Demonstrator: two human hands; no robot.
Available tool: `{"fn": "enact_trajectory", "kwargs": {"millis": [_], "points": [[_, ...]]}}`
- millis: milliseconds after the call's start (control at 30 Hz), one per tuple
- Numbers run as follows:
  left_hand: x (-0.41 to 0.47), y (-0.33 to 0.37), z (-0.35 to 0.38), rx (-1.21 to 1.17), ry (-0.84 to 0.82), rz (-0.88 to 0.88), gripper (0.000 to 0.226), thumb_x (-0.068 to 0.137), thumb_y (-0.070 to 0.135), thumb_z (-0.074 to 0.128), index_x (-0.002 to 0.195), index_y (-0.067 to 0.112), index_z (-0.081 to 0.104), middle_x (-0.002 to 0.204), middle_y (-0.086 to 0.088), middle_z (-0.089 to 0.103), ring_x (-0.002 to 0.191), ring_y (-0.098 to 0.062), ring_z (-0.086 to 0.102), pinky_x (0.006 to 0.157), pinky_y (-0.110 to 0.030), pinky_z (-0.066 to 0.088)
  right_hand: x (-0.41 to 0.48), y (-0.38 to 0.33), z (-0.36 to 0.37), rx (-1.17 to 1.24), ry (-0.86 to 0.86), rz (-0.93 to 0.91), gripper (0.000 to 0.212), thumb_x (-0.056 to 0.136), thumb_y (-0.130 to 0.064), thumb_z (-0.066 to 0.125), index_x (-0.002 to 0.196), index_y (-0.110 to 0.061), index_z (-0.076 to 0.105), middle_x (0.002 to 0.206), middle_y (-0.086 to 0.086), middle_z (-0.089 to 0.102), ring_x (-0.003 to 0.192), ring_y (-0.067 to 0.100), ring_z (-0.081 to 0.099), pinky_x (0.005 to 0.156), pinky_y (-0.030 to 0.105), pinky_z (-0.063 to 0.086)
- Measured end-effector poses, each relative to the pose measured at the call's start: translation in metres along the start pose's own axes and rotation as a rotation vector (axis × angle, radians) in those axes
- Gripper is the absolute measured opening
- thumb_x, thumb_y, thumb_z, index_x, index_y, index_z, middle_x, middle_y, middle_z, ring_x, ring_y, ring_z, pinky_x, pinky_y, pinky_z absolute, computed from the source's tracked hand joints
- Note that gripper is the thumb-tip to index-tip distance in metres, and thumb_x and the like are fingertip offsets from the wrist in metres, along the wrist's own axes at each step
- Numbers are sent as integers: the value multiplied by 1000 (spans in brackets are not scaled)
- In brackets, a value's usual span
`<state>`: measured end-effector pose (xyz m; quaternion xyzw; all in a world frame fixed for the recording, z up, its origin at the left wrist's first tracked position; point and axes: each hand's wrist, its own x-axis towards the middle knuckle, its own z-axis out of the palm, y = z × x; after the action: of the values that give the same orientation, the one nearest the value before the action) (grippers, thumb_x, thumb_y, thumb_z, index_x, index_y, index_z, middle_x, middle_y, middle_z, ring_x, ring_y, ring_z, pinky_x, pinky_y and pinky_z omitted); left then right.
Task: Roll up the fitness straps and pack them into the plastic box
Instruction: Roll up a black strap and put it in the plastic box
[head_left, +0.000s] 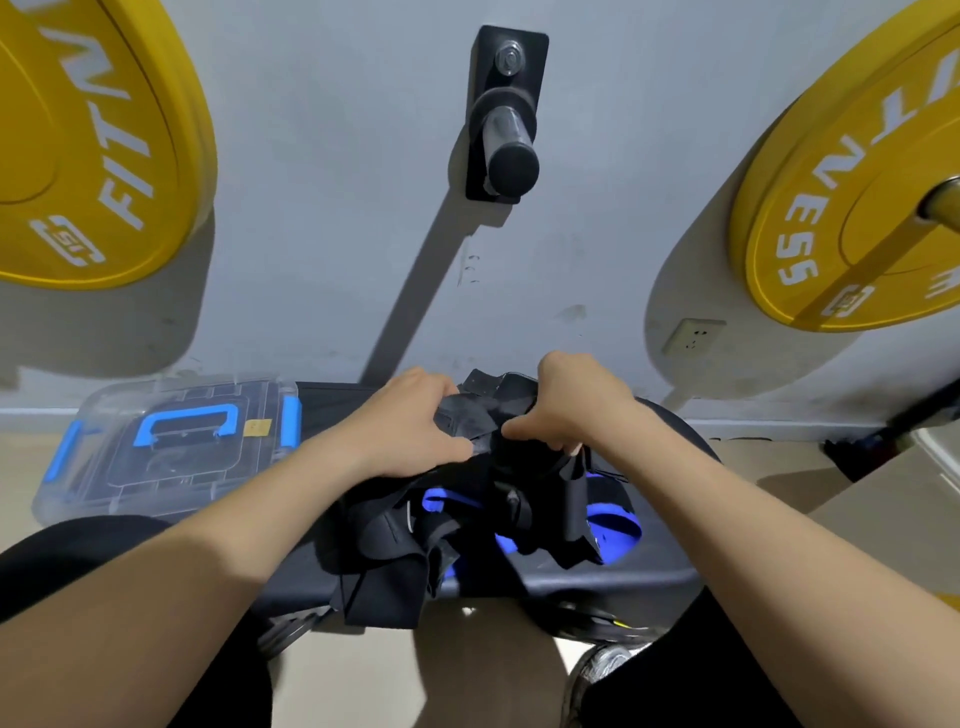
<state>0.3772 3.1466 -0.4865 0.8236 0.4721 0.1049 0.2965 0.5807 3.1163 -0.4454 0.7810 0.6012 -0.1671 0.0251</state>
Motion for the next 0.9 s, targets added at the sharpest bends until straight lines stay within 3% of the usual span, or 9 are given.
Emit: {"fn": "enact_trajectory", "kwargs": {"millis": [67, 133, 300, 433, 500, 633, 700, 767, 900], "points": [[4, 5, 2, -43, 74, 10, 24, 80, 43, 81, 90, 27, 67, 95, 8, 63, 93, -10, 60, 71, -23, 46, 8, 7, 8, 20, 9, -100, 35, 83, -32, 78, 107, -9, 67, 95, 11, 74, 95, 32, 73, 70, 34, 56], [10, 7, 4, -87, 139, -11, 22, 81, 47, 79, 91, 30, 68, 90, 11, 68, 87, -8, 64, 67, -26, 48, 17, 11, 10, 61, -139, -222, 61, 89, -31, 70, 146, -23, 52, 128, 15, 61, 127, 34, 58, 100, 42, 53], [19, 4, 10, -342, 137, -94, 28, 88, 59, 71, 101, 38, 60, 93, 14, 76, 85, 6, 69, 69, -24, 49, 30, 13, 10, -2, -210, -279, 90, 67, -77, 72, 149, -49, 48, 132, 9, 40, 137, 36, 37, 113, 50, 41], [29, 0, 7, -481, 107, -167, 43, 82, 77, 59, 103, 40, 60, 105, 7, 80, 98, -13, 73, 92, -41, 56, 38, 22, 7, 112, -81, -390, 50, 86, -65, 78, 114, -24, 73, 103, 10, 66, 116, 30, 52, 98, 41, 50], [30, 0, 5, -556, 104, -190, 41, 77, 81, 59, 97, 44, 61, 106, 2, 77, 88, -17, 71, 86, -42, 53, 38, 25, 8, 324, -70, -369, 35, 89, -41, 85, 114, -17, 76, 95, 5, 74, 98, 27, 66, 88, 39, 56], [28, 1, 6, -597, 96, -238, 42, 75, 79, 61, 98, 43, 58, 116, -7, 74, 109, -29, 71, 104, -49, 50, 38, 21, 15, 941, -231, -67, 49, 90, -7, 73, 135, -16, 56, 102, 13, 68, 85, 28, 68, 88, 36, 60], [27, 3, 9, -619, 97, -245, 48, 73, 76, 60, 103, 39, 55, 116, -8, 72, 96, -26, 70, 91, -46, 52, 36, 15, 17, 1132, -316, 17, 40, 94, -7, 68, 130, -14, 53, 103, 15, 70, 75, 27, 74, 81, 37, 66], [25, 7, 10, -695, 91, -249, 53, 73, 72, 61, 108, 33, 53, 110, -9, 70, 87, -28, 67, 79, -44, 49, 32, 9, 22, 1249, -306, 15, 49, 97, -1, 69, 138, -16, 46, 100, 15, 73, 62, 20, 74, 63, 32, 64], [23, 10, 7, -789, 95, -255, 54, 71, 64, 65, 111, 29, 55, 117, -9, 69, 109, -28, 67, 104, -57, 52, 28, 11, 30, 1194, -172, -62, 65, 88, 6, 81, 140, -11, 46, 97, 18, 71, 63, 19, 70, 64, 36, 67]]}}
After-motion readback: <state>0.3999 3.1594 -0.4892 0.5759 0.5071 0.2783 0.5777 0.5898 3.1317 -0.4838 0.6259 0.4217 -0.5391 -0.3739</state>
